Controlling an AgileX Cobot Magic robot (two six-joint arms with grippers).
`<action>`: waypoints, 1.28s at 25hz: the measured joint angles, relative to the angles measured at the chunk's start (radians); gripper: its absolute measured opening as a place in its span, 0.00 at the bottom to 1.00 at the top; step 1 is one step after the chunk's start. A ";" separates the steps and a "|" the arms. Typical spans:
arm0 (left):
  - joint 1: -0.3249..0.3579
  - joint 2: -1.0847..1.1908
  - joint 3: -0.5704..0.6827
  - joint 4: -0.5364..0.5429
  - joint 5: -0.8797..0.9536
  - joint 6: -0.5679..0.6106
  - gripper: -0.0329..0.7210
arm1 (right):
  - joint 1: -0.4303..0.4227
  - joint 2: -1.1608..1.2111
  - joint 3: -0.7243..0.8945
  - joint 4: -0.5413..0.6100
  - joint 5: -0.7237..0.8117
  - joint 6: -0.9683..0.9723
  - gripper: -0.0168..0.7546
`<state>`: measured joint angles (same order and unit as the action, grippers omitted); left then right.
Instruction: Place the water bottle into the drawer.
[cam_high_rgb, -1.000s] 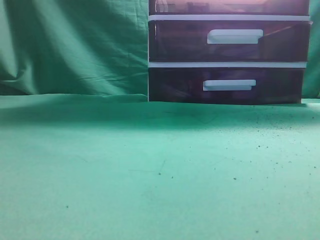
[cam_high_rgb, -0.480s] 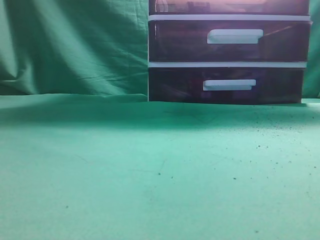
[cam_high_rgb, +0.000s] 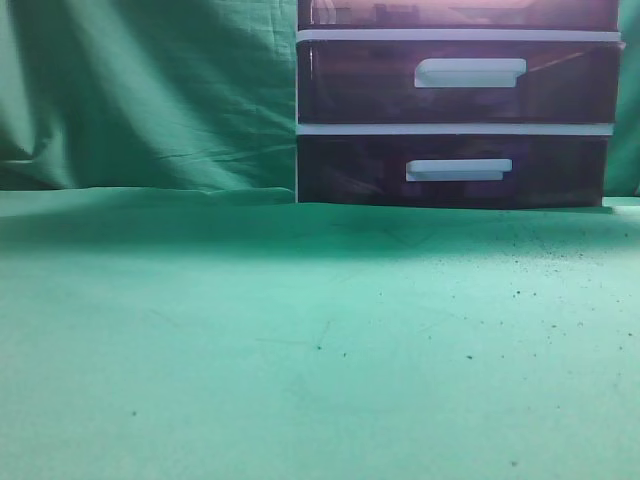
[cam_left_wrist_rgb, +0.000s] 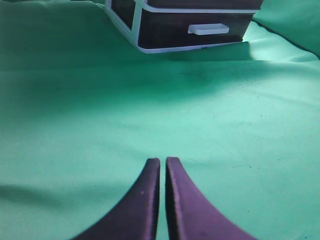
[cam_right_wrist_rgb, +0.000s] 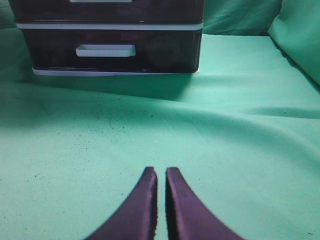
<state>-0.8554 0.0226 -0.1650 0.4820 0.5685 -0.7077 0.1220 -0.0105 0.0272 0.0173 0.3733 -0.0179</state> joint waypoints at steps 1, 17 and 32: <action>0.000 0.000 0.000 0.000 0.000 0.000 0.04 | 0.000 0.000 0.000 0.000 0.001 0.000 0.08; 0.159 0.000 0.000 0.021 0.000 0.000 0.04 | 0.000 0.000 0.000 0.001 0.001 0.000 0.08; 0.762 0.000 0.187 0.027 -0.301 0.030 0.04 | 0.000 0.000 0.000 0.002 0.002 -0.006 0.08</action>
<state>-0.0934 0.0226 0.0220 0.5095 0.2678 -0.6779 0.1220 -0.0105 0.0272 0.0195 0.3757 -0.0237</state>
